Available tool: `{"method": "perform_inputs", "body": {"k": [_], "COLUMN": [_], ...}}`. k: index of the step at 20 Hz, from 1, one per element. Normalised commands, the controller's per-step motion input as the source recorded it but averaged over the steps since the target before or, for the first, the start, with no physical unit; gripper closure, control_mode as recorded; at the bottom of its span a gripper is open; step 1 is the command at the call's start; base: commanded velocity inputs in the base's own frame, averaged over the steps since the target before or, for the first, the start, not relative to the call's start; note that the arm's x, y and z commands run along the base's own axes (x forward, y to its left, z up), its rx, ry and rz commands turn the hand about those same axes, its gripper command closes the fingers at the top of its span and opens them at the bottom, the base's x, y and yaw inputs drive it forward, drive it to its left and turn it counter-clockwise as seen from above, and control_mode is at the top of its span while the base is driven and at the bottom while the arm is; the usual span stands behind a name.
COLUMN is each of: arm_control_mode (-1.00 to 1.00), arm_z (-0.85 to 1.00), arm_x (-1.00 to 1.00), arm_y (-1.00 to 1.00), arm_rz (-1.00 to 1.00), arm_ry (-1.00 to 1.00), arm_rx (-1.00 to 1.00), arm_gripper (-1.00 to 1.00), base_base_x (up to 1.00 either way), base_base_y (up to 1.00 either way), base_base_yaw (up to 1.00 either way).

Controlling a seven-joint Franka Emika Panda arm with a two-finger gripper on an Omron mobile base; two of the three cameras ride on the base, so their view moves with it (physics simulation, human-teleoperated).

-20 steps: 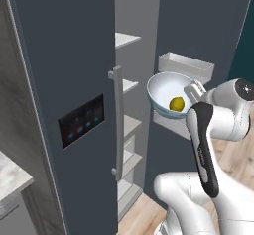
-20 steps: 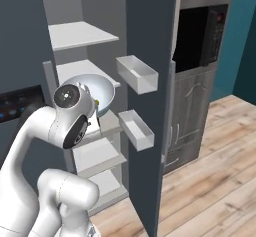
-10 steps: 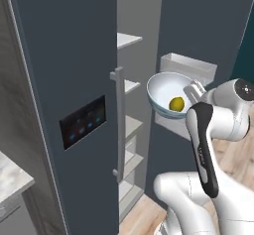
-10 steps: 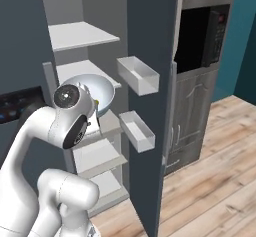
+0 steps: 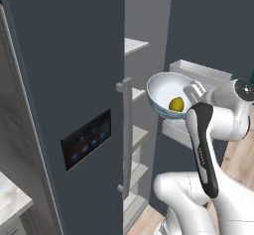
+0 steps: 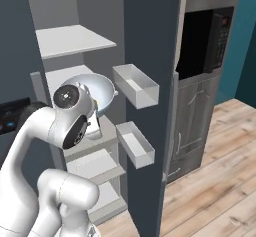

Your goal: Move the glass cup from next to the sink to the open cabinet. Then, move the bowl with the lemon to the fridge to clear the area for faucet cleaning.

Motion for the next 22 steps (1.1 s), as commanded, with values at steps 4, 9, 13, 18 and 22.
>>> {"method": "perform_inputs", "body": {"k": [4, 9, 13, 18, 22], "arm_control_mode": [-1.00, -1.00, -1.00, -1.00, -1.00], "arm_z": [0.04, 0.85, 0.89, 0.74, 0.26], "arm_x": [0.07, 0.07, 0.06, 0.46, 0.46], "arm_y": [0.03, 0.04, 0.12, 0.19, 0.17], "arm_rz": [0.00, 0.00, 0.00, 0.00, 0.00], "arm_ry": [0.00, -0.16, -0.12, -0.01, 0.06], "arm_rx": [0.00, 0.00, 0.00, 0.00, 0.00], "arm_gripper": [1.00, 1.00, 1.00, 1.00, 1.00], "base_base_x": [0.35, 0.00, 0.00, 0.00, 0.00], "base_base_y": [0.10, 0.00, 0.00, 0.00, 0.00], "base_base_yaw": [0.00, 0.00, 0.00, 0.00, 0.00]}}
